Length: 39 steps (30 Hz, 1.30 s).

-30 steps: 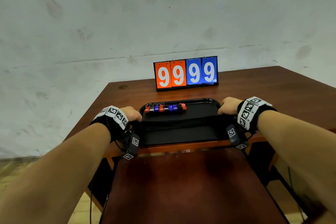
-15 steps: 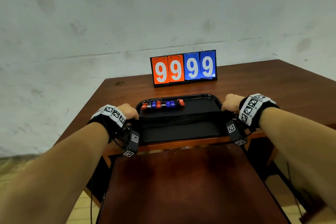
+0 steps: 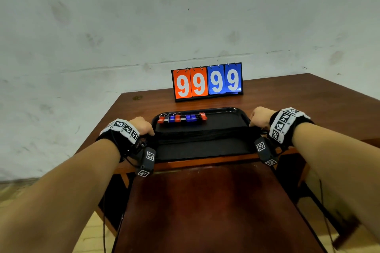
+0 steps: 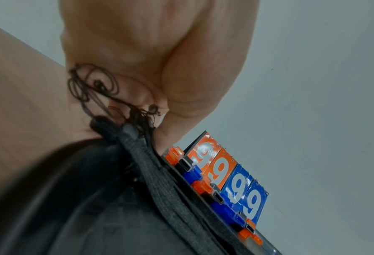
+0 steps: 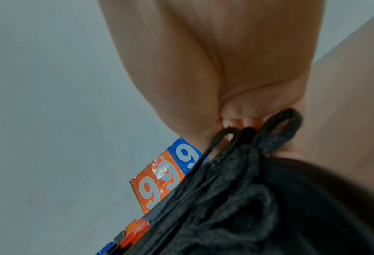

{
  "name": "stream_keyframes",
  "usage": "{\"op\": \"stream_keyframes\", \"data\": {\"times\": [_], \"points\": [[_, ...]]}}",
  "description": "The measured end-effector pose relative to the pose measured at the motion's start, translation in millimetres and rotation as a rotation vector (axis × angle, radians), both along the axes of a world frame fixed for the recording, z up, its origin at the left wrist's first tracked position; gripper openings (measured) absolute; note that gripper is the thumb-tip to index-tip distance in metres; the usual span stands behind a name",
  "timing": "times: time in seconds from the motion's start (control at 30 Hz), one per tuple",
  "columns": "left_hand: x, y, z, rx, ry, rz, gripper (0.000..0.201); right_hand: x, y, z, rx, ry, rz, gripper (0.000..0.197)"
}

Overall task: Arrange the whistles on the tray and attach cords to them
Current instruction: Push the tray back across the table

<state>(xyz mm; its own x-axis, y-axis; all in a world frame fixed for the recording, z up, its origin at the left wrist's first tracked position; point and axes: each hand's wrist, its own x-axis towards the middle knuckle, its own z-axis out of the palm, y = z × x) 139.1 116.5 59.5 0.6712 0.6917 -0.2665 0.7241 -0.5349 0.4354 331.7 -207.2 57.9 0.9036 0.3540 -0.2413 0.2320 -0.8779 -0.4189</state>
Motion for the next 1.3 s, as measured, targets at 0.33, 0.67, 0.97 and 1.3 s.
{"op": "stream_keyframes", "data": {"times": [0.33, 0.67, 0.97, 1.3], "points": [[-68, -27, 37, 0.064, -0.019, -0.027, 0.031, -59, -33, 21, 0.087, 0.014, 0.067, 0.022], [-141, -62, 24, 0.072, 0.012, -0.065, 0.024, -120, -77, -3, 0.184, 0.143, 0.035, 0.027], [-186, -83, -4, 0.007, 0.007, -0.036, 0.027, -161, -97, -23, 0.171, 0.224, 0.032, 0.024], [-214, -107, -46, -0.033, 0.036, -0.003, 0.023, -196, -102, -50, 0.088, 0.255, 0.008, 0.007]]}}
